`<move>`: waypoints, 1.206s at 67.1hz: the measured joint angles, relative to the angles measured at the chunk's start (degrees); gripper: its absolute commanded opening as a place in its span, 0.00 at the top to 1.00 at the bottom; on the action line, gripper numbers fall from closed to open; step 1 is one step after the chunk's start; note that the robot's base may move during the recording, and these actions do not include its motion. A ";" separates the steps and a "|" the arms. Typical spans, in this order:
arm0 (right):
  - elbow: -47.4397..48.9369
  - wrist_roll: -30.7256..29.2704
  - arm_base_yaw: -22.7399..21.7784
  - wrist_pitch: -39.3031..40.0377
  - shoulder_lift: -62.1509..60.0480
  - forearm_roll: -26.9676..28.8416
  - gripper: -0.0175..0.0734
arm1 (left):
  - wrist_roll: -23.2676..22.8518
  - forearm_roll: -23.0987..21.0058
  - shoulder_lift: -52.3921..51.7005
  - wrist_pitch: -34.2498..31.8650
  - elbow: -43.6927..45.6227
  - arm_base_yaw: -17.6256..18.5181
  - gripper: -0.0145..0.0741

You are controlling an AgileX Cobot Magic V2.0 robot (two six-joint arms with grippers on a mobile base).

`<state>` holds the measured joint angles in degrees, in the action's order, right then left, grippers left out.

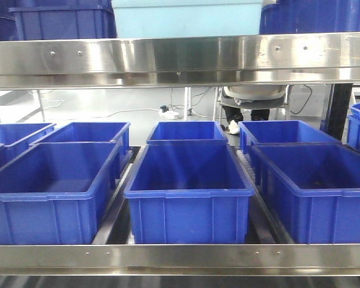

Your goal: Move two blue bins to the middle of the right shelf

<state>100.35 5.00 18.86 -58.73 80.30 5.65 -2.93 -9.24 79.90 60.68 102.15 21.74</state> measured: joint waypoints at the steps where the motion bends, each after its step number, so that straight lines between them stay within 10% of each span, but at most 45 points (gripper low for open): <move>1: 0.00 0.00 0.00 0.00 0.00 0.00 0.97 | 0.00 0.00 0.00 0.00 0.00 0.00 0.96; 81: 0.00 0.00 0.00 0.00 0.00 0.00 0.97 | 0.00 0.00 0.00 0.00 0.00 0.00 0.96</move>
<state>100.35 5.00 18.86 -58.73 80.30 5.65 -2.93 -9.24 79.90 60.68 102.15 21.74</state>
